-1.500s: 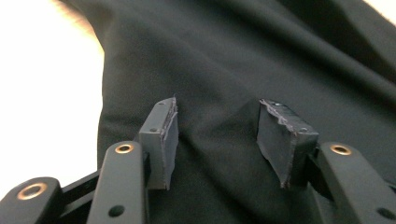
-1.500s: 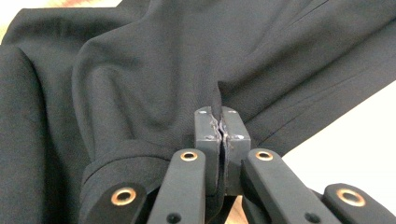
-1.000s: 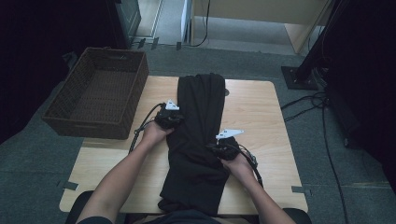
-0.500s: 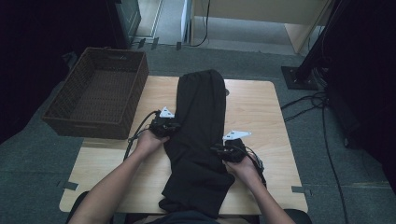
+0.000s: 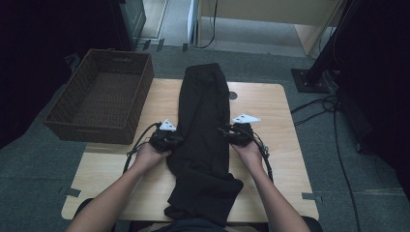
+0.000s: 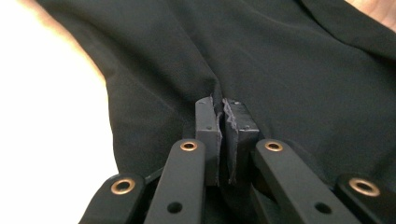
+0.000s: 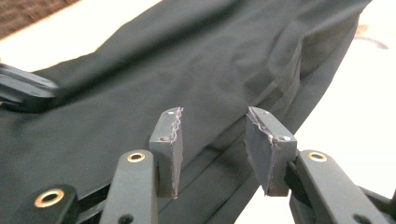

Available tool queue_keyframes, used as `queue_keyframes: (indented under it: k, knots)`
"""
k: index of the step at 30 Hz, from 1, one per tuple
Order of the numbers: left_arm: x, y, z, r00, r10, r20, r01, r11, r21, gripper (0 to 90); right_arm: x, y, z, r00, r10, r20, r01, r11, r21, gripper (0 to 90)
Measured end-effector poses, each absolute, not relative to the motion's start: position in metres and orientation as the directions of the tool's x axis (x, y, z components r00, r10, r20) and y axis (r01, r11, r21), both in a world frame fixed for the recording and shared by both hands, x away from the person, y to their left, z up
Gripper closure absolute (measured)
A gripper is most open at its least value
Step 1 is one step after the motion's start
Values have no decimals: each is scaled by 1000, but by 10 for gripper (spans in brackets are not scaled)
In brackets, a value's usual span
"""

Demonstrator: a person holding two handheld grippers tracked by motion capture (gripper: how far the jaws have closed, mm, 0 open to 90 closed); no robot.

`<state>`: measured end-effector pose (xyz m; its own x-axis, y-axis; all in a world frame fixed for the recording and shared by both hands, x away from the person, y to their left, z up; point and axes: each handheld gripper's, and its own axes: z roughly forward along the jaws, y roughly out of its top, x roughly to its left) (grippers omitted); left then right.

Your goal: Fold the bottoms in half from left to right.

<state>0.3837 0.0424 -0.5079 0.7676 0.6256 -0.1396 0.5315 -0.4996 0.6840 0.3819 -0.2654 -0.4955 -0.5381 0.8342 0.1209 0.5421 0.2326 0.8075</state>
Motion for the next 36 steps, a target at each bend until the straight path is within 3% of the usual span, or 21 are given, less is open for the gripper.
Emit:
queue_keyframes:
  k: [5, 8, 15, 20, 26, 36]
  knots:
    - [380, 43, -507, 776, 611, -156, 536, -509, 673, 838, 397, -262, -508, -527, 845, 90, 560, 266, 785, 591]
    - [384, 42, -502, 778, 608, -158, 523, -489, 698, 675, 403, -261, -514, -513, 854, 89, 572, 263, 777, 602]
    - [411, 40, -484, 757, 637, -146, 505, -428, 750, 575, 406, -256, -521, -519, 854, 37, 558, 305, 772, 688]
    - [437, 32, -485, 741, 658, -133, 505, -416, 756, 584, 407, -257, -522, -515, 857, 31, 552, 304, 776, 746]
    - [453, 22, -502, 740, 668, -75, 498, -469, 730, 670, 408, -260, -522, -512, 858, 39, 557, 297, 776, 859]
    - [437, 22, -512, 744, 662, -95, 515, -476, 713, 690, 395, -267, -519, -523, 849, 72, 584, 295, 756, 873]
